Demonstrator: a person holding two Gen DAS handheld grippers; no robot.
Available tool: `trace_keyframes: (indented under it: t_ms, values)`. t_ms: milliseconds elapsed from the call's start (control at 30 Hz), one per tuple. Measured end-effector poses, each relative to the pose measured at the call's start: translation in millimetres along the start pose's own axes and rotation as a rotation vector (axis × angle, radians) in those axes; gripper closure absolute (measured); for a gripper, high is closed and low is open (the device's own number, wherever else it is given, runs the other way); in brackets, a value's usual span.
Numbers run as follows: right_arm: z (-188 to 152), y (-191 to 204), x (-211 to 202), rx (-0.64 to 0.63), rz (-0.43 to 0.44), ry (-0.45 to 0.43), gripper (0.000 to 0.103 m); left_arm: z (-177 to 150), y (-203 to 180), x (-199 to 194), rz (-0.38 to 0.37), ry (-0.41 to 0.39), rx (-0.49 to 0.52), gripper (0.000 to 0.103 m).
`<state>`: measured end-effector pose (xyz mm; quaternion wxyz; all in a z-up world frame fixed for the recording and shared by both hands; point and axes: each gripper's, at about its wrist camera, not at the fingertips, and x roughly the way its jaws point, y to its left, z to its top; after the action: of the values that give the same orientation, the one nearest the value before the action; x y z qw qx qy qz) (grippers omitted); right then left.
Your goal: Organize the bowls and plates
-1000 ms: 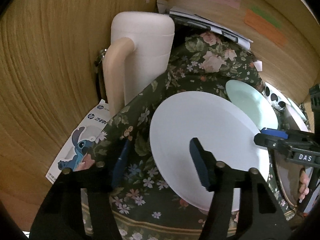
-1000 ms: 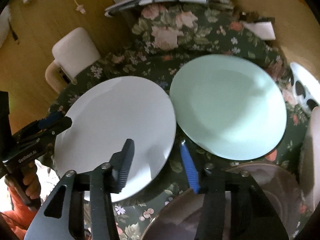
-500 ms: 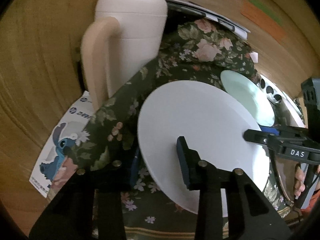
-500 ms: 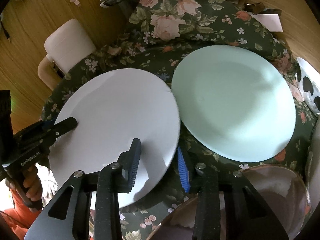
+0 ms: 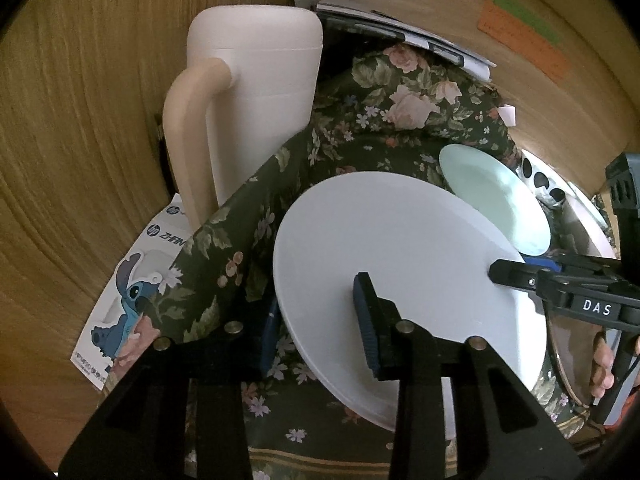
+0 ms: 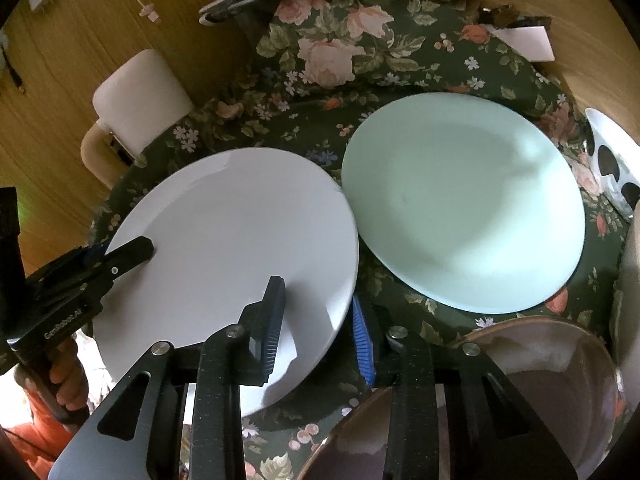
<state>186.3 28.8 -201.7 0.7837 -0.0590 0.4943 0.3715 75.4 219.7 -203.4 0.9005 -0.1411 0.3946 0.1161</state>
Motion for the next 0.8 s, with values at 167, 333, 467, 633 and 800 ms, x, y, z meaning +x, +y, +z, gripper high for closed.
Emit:
trace_keyframes:
  t_ms: [167,333,467,633,800]
  values:
    - [-2,0,-11,0.006,0.000,-0.031,0.074,1,-3,-6,0.001,-0.015,0.006,0.068]
    - [-6,-3,-24,0.019,-0.002,-0.063,0.074,4,-12,-16,0.000,-0.040,0.029,0.068]
    - [-10,-6,-38,0.029,-0.007,-0.096,0.074,7,-21,-24,-0.005,-0.062,0.047,0.068]
    - [-18,-10,-58,0.031,-0.028,-0.137,0.074,10,-35,-34,-0.027,-0.080,0.063,0.068]
    - [-24,-18,-78,0.044,-0.039,-0.171,0.074,11,-52,-43,-0.041,-0.102,0.088,0.068]
